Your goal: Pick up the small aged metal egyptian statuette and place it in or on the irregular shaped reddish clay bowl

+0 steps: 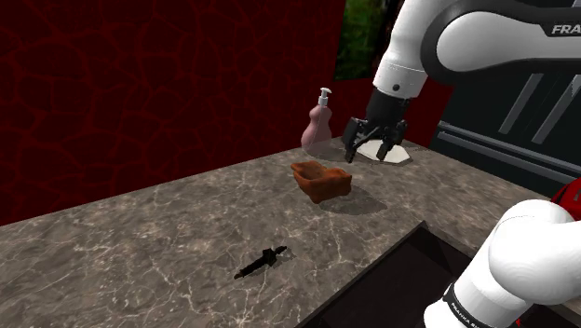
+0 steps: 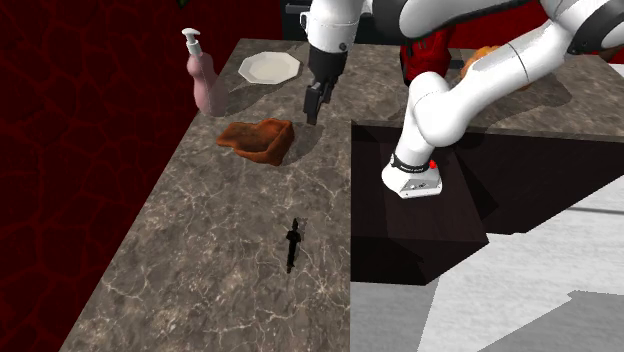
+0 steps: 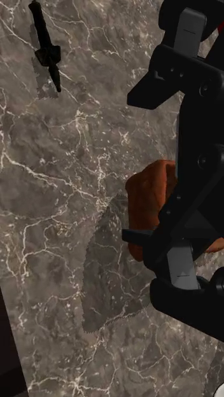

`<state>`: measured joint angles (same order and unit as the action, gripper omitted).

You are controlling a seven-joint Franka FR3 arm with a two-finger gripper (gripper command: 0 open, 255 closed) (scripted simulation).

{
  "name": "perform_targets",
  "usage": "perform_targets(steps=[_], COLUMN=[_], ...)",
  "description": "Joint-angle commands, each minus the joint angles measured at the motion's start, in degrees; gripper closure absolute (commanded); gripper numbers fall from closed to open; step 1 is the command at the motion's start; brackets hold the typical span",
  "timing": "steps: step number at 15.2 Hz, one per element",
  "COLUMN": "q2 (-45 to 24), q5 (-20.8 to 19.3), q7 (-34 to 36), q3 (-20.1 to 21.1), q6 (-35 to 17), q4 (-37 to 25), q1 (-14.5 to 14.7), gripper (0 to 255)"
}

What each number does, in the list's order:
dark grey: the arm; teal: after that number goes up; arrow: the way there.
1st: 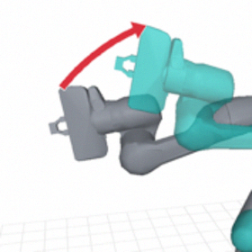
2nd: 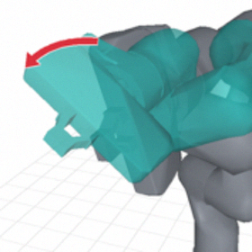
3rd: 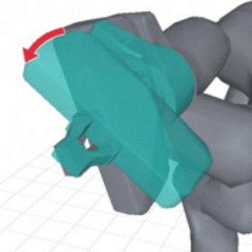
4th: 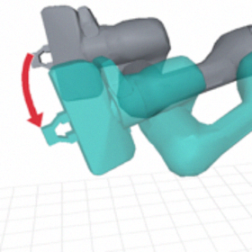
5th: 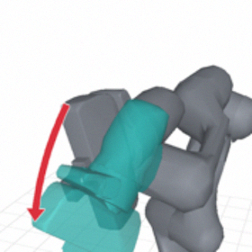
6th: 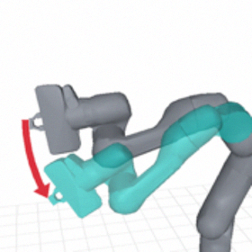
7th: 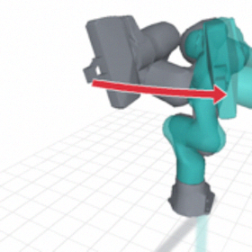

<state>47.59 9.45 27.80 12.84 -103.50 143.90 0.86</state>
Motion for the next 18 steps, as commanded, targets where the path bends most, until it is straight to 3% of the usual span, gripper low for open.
perform_targets(steps=[1,11,15,18], q2=[0.16,-9.27,-16.66,-23.32], q5=[2.27,11.64,12.65,11.05], q7=[4.90,28.51,38.67,47.25], q3=[2.99,20.16,28.27,35.28], q6=[-2.79,-18.51,-25.65,-31.03], q4=[2.55,6.01,4.24,1.88], q1=[0.18,-0.95,-4.03,-8.21], gripper=[0,0,0,0])
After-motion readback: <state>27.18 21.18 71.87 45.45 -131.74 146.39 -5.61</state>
